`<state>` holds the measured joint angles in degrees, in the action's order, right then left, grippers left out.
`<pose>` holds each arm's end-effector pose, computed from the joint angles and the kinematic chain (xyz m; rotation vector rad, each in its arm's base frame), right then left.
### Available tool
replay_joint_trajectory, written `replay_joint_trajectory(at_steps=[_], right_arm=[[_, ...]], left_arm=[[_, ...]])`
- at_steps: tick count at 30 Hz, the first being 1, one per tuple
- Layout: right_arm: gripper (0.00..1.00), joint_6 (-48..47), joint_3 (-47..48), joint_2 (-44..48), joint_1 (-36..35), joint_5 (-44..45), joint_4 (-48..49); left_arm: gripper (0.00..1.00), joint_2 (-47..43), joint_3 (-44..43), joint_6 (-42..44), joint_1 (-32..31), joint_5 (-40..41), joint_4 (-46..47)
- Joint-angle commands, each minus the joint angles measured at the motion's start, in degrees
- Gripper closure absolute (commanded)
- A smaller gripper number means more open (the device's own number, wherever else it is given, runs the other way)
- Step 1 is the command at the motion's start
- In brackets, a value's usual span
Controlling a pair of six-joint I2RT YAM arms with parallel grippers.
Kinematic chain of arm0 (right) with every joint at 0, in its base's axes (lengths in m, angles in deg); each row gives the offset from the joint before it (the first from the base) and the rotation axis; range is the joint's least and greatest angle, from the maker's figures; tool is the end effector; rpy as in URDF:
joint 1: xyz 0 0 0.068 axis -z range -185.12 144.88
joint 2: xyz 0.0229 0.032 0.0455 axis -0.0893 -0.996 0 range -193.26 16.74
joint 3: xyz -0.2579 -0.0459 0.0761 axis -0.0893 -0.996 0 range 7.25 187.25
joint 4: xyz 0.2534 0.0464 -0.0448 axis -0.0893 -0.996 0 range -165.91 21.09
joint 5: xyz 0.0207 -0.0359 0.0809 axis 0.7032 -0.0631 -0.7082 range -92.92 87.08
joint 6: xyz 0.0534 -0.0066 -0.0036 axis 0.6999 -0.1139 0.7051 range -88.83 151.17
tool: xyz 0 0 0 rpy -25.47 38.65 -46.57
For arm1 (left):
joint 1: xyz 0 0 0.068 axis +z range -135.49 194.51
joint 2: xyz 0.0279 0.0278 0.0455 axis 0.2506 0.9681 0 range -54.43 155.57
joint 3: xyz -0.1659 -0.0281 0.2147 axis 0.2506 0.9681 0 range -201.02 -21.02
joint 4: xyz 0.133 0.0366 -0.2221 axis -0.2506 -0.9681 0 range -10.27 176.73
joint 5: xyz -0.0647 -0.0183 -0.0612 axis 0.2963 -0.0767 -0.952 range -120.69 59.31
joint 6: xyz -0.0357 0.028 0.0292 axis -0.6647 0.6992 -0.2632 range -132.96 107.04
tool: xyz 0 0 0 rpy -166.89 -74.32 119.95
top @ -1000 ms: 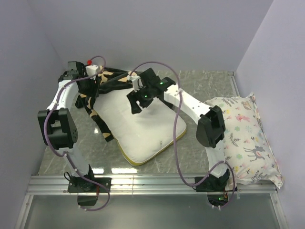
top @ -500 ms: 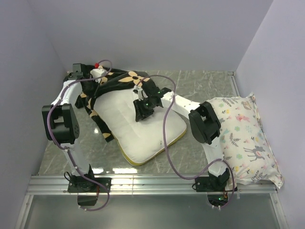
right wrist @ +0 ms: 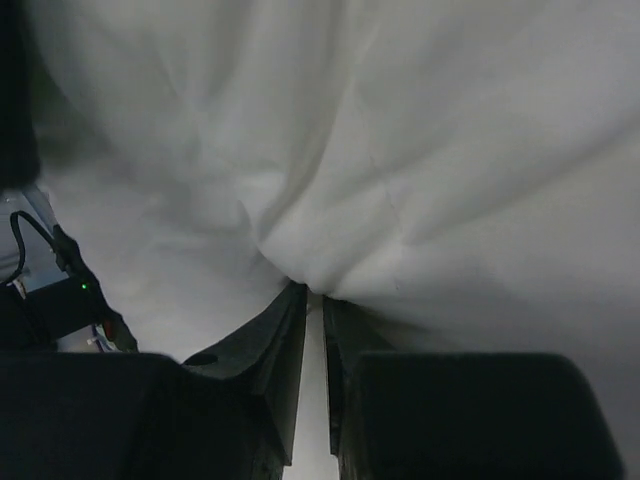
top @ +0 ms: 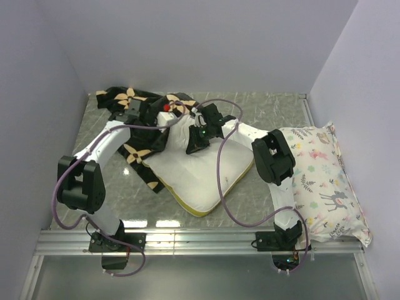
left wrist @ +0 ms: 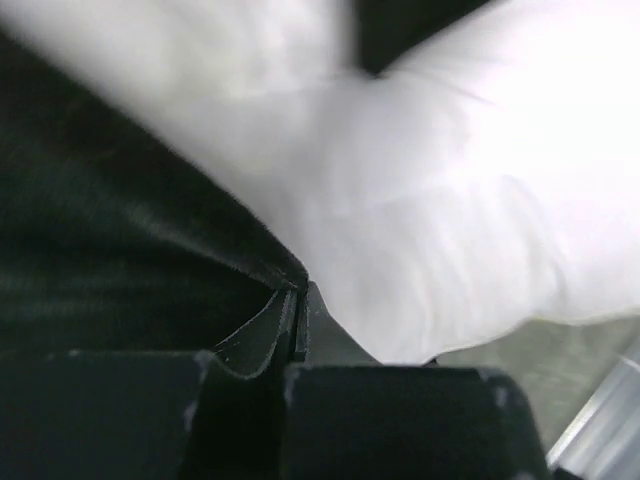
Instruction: Put the pillow into the pillowcase
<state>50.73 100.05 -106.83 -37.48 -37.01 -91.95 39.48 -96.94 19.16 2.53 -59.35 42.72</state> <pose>0.3848 0.2675 0.1761 -0.5525 2.5728 1.0962 0.3280 -0.0871 0.2653 1.0992 2.2843 -0.5261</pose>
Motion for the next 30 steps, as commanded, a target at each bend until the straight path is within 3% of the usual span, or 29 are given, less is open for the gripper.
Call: replay_joint_trajectory(at_steps=[1,6,10,12,13,15,18,22,26,30], right_arm=[[0.81,1.8,2.0,-0.2,-0.7,0.2,4.5],[0.82,3.0,2.2,-0.2,-0.6,-0.7,5.4],[0.81,2.8,2.3,0.8,-0.1,-1.6,4.9],[0.79,2.2,2.0,3.0,0.5,-2.3,3.8],[0.73,0.9,1.8,4.0,1.4,-2.6,3.1],[0.67,-0.9,1.7,7.8,2.8,-2.8,-0.1],[0.38,-4.3,0.6,13.8,6.5,-0.3,-2.3],[0.23,-6.9,-0.5,18.6,11.1,4.6,-5.5],[0.19,-7.9,-4.2,19.5,15.2,7.5,-8.4],[0.18,-9.4,-5.3,18.1,19.5,11.1,-15.0]], left_arm=[[1.00,-0.6,1.8,-4.3,-6.3,-13.1,-6.4],[1.00,4.2,4.8,-7.2,-7.4,-17.8,-5.3],[0.99,4.0,8.6,-5.1,-5.6,-13.3,-3.1],[0.90,2.0,7.9,-5.5,-3.5,-12.5,-3.1],[0.78,1.3,6.7,-5.8,-1.0,-12.7,-4.0],[0.66,-0.9,0.8,-6.8,0.8,-12.7,-5.9],[0.47,-3.8,-7.1,-12.6,1.5,-7.0,-0.3],[0.26,-2.6,-10.2,-21.6,0.7,10.2,11.2],[0.29,6.4,-16.1,-21.1,-1.4,20.8,11.3],[0.30,13.8,-20.7,-21.0,-3.6,26.2,12.5]])
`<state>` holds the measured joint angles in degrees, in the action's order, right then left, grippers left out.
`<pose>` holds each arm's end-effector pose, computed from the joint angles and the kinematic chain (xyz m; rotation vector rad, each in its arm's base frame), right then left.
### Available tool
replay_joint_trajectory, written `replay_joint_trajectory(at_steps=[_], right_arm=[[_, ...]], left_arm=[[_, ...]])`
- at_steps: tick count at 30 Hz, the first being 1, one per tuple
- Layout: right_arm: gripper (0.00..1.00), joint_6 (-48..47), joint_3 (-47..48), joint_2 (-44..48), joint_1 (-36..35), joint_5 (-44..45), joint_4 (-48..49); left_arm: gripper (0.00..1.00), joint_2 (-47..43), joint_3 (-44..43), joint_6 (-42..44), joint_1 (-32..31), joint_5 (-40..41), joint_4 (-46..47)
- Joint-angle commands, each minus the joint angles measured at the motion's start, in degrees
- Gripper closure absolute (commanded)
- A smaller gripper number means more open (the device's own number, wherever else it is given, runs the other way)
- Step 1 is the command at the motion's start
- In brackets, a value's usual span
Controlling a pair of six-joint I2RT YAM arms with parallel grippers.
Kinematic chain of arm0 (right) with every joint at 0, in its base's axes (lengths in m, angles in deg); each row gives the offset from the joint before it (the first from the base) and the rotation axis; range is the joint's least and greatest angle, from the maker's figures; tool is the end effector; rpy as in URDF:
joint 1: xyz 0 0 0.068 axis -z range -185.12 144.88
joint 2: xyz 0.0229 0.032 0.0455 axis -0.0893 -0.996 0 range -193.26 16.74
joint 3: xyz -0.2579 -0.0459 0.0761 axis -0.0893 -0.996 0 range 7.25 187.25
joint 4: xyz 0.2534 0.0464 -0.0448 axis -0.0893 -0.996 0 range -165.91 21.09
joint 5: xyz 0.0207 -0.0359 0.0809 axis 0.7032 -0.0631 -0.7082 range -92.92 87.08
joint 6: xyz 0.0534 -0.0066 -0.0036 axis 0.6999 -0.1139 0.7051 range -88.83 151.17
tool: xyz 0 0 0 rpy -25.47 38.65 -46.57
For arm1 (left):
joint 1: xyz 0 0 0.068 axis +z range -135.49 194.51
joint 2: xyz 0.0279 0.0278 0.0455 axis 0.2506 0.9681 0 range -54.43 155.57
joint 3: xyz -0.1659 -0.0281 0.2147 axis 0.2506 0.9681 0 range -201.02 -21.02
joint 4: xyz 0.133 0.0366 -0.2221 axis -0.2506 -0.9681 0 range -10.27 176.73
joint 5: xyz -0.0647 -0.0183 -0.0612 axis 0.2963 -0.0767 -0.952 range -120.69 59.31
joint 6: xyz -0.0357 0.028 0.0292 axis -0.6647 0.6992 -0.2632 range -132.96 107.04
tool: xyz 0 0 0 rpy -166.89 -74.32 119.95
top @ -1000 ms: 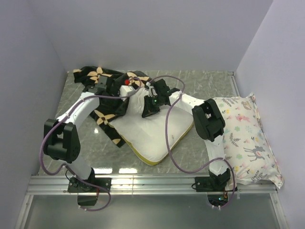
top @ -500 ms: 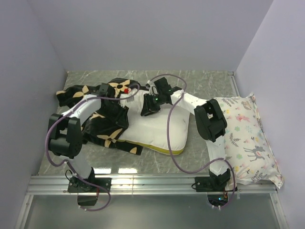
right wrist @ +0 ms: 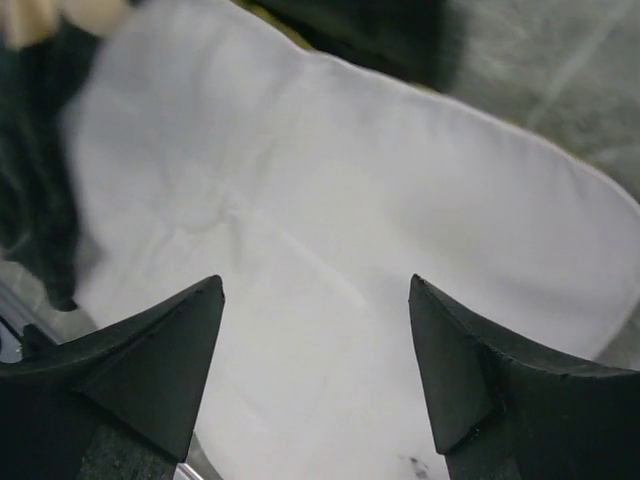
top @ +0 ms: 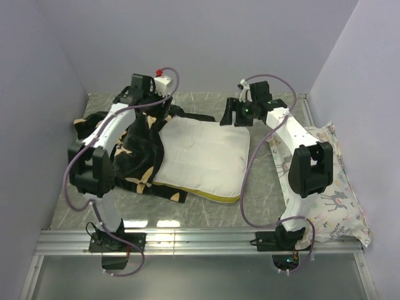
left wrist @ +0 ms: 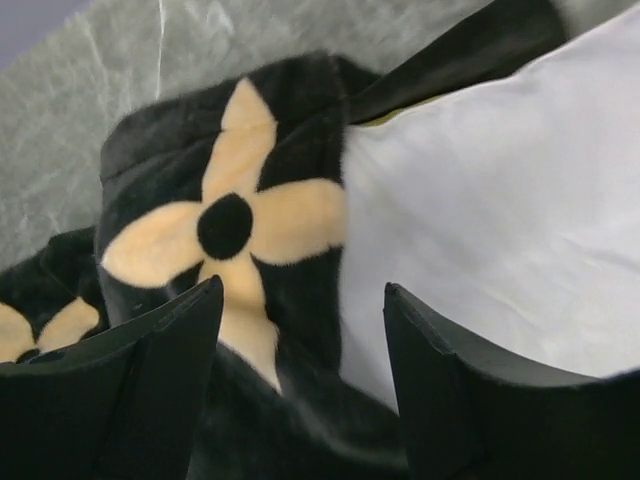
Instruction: Put the pillow into the pillowcase
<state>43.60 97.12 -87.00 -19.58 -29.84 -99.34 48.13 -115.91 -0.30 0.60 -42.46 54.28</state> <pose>0.3935 0.1182 0.2955 -0.2796 2.3541 0.7801 0.3977 -0.1061 0.3277 0.6255 2.1769 -0.2447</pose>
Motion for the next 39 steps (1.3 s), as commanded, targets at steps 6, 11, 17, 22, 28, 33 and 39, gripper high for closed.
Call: replay_joint_trajectory(at_steps=[6,11,17,22,28,33,39], right_arm=[[0.18,-2.5,-4.3,-4.6,3.7,2.6,-10.1],[0.25,-2.1,-6.3,-7.2,3.8,-4.8,-7.1],[0.51,-0.5,-1.7,-13.1,3.7,-9.7,-5.3],[0.66,2.9,1.0,-13.9,3.7,-15.8,-1.6],[0.72,11.3,0.4,-12.6,2.8,-23.9,9.3],[0.73,12.4,-1.7,-11.6,3.2,-21.7,13.2],[0.27,7.4,-0.6,-9.5,3.6,-14.6,6.1]], left_arm=[[0.36,12.3,-4.9,-1.1,-3.4,14.4,2.4],[0.63,15.5,-8.1,-1.6,-3.7,12.4,2.6],[1.00,17.9,-13.0,-3.8,-7.7,-0.1,0.2],[1.00,21.3,-16.5,-8.8,-12.9,-10.6,0.7],[1.00,29.0,-26.9,-21.4,-16.2,-28.7,2.2],[0.89,30.1,-31.0,-18.1,-11.7,-24.4,1.0],[0.40,19.4,-26.2,-9.1,-4.7,-17.0,-3.8]])
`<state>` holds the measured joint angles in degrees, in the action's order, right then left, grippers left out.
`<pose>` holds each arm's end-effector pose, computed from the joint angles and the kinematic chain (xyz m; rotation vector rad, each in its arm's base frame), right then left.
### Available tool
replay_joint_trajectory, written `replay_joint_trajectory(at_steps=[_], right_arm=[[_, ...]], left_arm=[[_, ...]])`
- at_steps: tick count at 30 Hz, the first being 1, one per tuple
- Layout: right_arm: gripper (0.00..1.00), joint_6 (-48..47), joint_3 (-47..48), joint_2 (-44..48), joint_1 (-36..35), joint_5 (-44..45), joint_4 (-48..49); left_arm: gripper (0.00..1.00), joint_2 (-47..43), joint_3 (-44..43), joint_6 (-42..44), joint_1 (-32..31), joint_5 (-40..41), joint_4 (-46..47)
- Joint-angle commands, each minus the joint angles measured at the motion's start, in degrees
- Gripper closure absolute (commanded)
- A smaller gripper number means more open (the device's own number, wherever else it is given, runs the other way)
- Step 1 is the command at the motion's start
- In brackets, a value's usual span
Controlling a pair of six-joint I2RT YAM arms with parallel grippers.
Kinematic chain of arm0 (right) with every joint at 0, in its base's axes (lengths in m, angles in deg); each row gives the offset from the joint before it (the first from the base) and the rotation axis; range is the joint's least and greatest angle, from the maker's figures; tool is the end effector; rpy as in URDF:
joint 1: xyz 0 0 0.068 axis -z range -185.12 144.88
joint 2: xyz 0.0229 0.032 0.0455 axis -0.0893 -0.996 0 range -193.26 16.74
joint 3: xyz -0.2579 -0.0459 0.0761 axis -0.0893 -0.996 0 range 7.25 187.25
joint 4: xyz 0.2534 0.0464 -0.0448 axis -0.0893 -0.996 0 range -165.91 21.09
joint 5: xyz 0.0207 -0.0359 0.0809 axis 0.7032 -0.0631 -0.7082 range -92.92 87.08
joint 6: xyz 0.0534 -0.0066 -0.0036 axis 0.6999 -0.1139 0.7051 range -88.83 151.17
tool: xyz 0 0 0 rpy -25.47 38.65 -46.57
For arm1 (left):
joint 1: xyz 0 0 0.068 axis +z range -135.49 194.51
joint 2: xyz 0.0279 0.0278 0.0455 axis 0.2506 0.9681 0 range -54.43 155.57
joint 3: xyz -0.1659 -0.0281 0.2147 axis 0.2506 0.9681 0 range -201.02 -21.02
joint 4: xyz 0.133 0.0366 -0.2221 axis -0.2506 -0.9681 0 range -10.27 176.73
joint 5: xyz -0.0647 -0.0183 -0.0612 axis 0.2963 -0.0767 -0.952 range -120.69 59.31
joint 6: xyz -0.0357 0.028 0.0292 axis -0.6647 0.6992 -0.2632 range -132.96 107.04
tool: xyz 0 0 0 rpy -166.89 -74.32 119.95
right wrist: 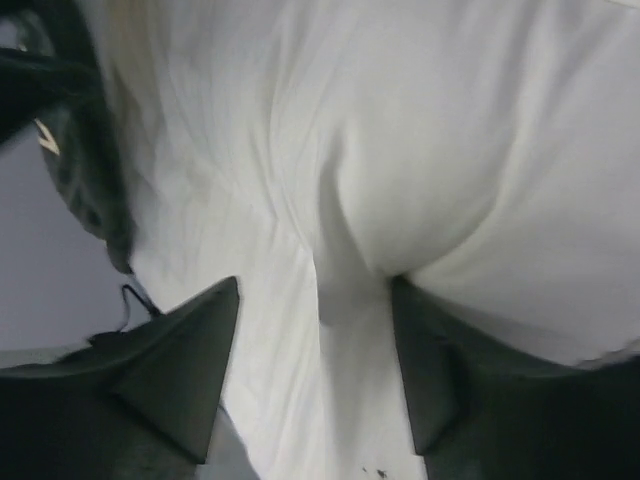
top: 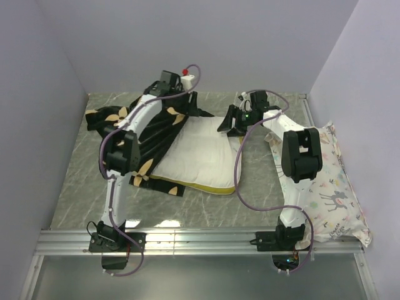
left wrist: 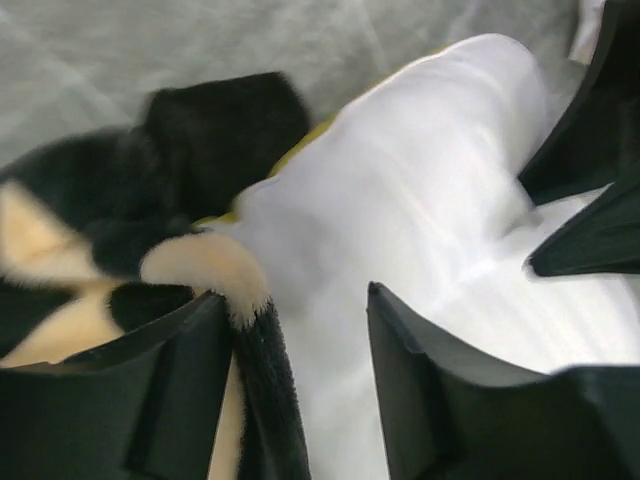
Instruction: Put the pillow into the pillowcase
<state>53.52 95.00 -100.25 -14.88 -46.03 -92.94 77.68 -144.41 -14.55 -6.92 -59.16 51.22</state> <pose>0.4321 0.0991 0.2012 -0.0514 2.5082 1.1726 0.4813 -0.2072 0.2580 0.6507 2.2640 -0.7796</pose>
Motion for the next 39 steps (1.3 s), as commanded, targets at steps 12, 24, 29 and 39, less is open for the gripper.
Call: replay_joint_trajectory(at_steps=[12,24,29,39], right_arm=[[0.02,-39.6,-16.2,32.5,-20.5,31.5,-1.7],[0.00,-49.9,-19.3,23.7,-46.6,45.8,7.8],[0.00,-49.2,-18.4,18.4,-48.8,47.7,8.6],[0.12,-52.8,-19.0,8.1,-48.4,50.9,13.0]], left_arm=[[0.23,-42.8,35.9,7.4,27.7,-14.0,-8.3],[0.21,-51.1,40.7,9.2,37.0,-14.7,-10.7],[0.21,-52.6,42.2,11.6,37.3,-13.5,-11.2],[0.20,-55.9,46.5,23.4,37.4,-15.4,-13.6]])
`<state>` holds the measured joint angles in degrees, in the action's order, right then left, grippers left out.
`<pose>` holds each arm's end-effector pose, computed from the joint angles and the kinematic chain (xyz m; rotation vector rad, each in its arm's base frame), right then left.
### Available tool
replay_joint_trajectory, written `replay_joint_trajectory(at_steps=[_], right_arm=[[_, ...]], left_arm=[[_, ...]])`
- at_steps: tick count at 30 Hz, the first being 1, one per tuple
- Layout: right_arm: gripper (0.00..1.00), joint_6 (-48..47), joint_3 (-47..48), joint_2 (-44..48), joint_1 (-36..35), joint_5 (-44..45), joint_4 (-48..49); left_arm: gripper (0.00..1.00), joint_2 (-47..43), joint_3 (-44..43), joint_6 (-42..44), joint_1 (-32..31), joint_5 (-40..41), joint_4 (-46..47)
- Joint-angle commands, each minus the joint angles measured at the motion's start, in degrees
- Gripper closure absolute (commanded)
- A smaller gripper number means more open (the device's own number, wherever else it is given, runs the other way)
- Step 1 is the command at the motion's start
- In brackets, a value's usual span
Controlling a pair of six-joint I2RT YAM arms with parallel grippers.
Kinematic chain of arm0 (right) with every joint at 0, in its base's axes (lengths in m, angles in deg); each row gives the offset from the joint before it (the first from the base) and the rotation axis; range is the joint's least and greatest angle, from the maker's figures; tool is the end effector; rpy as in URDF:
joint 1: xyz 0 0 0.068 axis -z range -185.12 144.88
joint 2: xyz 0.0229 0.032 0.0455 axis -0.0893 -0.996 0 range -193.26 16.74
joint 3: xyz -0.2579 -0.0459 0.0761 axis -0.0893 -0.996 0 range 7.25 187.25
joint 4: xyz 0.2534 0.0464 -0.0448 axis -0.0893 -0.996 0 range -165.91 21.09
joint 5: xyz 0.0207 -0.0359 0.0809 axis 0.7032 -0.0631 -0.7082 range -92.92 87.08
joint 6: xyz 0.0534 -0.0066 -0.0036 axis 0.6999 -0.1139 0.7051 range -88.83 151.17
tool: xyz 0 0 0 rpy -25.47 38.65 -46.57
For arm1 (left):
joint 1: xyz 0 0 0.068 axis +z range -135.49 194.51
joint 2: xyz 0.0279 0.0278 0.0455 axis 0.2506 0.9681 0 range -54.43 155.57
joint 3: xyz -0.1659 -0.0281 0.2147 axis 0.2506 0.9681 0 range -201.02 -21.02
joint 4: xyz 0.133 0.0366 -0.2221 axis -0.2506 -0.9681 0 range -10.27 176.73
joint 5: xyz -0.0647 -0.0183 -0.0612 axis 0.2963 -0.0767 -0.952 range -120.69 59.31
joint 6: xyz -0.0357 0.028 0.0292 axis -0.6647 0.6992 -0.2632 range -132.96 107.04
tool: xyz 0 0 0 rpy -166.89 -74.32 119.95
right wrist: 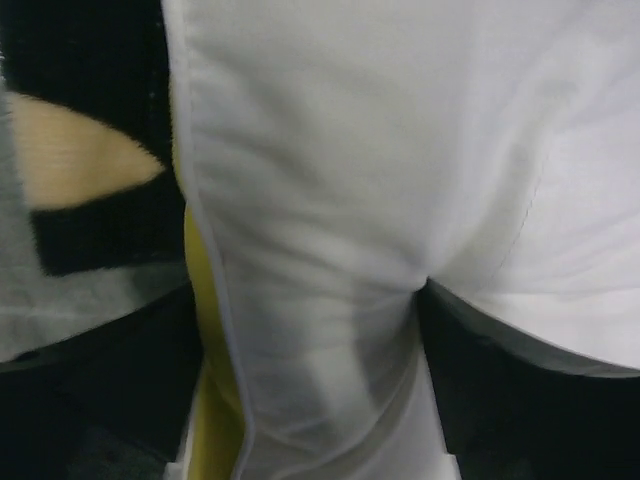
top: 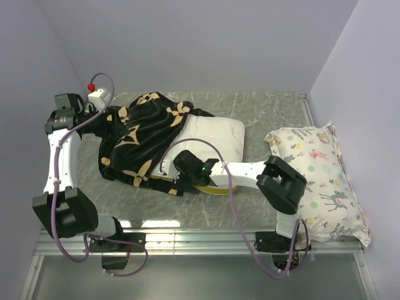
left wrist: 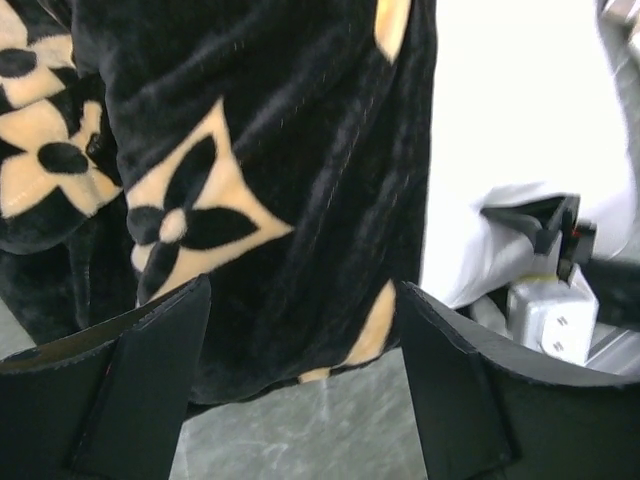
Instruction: Put the pillow into the pillowcase
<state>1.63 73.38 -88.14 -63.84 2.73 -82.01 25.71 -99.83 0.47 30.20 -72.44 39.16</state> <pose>0.2023 0.3264 0.1760 -1.6909 1.8036 0.0972 0.2830 0.0548 0.3520 0.2727 2.2177 -0.6080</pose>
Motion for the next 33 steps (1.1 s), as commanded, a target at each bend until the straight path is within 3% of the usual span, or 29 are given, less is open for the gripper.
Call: replay_joint_trajectory(at_steps=[1,3,4,5,6,8,13,20,22,26,30,33], right_arm=[[0.22,-0.1,4.1,-4.5,1.1,1.1,1.0],[0.54,3.6,9.9,-5.4,3.8,-5.4,-4.3],[0.83,5.7,12.0,-5.6,4.9,-9.3,-6.3],[0.95,6.7,13.7,-5.5,7.1,-12.6,-9.0],[1.00,8.0,16.3,-5.4,8.3,-17.6,-9.7],[1.00,10.4,18.8,-5.2,11.1,-22.7,-11.9],[1.00,14.7,24.8,-5.9,14.5,-34.3,-15.3],[1.00,14.4,27.5,-7.4,15.6,-41.0,-19.1],[1.00,14.2,27.9,-7.5,15.8,-41.7,-19.8],[1.00,14.1,28.2,-7.3,16.2,-42.8,-20.3],[1.00,14.1,27.9,-6.7,16.4,-43.3,-20.6],[1.00,13.7,27.7,-6.3,16.8,-43.8,-20.9]], left_arm=[[0.20,-5.0,2.9,11.1,0.3,-1.8,-2.5],[0.21,-8.1,5.1,23.1,0.2,-1.9,-5.6],[0.21,-9.0,6.7,27.8,-0.1,-1.8,-11.3],[0.21,-10.9,7.7,35.9,-0.6,-1.3,-13.8],[0.22,-11.9,8.7,39.4,-1.5,-0.8,-16.4],[0.23,-15.5,12.3,48.6,-2.5,1.4,-20.7],[0.25,-24.7,26.0,56.3,-11.4,6.4,-15.1],[0.24,-33.4,44.4,51.2,-34.8,19.2,13.5],[0.23,-32.7,47.8,51.5,-38.0,22.6,21.8],[0.21,-27.4,49.7,52.4,-45.5,26.8,28.8],[0.20,-22.0,51.3,55.3,-47.1,29.6,34.2],[0.22,-17.3,51.3,59.6,-47.4,31.4,33.3]])
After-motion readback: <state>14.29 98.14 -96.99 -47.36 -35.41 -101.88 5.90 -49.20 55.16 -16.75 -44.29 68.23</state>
